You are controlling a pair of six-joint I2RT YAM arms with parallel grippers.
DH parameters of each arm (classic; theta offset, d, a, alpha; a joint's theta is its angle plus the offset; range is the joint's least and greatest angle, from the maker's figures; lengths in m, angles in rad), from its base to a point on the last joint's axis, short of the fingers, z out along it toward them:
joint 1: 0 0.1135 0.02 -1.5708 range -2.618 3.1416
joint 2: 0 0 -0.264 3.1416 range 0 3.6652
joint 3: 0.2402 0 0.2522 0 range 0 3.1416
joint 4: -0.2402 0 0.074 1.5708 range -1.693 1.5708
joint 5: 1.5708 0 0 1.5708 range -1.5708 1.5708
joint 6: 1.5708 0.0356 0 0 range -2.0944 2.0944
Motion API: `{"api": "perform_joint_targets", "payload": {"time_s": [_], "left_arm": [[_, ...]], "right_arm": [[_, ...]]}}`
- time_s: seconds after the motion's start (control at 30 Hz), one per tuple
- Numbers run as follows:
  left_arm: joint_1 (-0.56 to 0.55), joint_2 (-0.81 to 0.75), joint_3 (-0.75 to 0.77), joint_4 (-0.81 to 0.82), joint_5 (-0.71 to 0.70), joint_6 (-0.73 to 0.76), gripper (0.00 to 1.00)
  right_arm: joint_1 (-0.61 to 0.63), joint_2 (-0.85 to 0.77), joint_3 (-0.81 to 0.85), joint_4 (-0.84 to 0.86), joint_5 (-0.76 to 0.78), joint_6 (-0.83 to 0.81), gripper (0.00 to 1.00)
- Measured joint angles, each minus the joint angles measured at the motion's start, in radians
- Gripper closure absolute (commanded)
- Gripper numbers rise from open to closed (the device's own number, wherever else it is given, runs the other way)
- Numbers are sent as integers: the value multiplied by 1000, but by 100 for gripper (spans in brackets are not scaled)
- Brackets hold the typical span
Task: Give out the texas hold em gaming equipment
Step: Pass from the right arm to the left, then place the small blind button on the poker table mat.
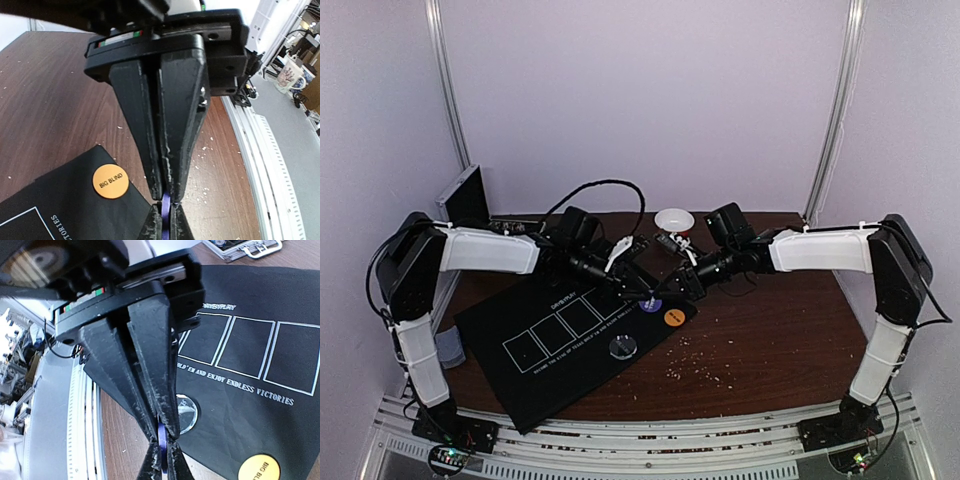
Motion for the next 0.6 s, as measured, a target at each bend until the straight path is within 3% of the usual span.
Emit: {"api": "perform_joint_targets", "payload": {"time_s": [0.17, 0.27, 0.37, 0.5, 0.6], "left_arm": [[2, -36, -41, -6, 28, 4, 100], [2, -53, -51, -6, 13, -21, 100], [4, -77, -64, -11, -71, -95, 100], [74, -152, -148, -31, -266, -304, 100], [246, -275, -298, -69, -389, -507, 100]], "right_arm": [[18, 0, 0, 6, -13, -26, 100], [19, 0, 0, 20, -11, -16, 65], [0, -1, -5, 53, 41, 53, 47], [-47, -23, -32, 86, 190, 119, 45], [-64, -29, -35, 85, 300, 142, 44]]}}
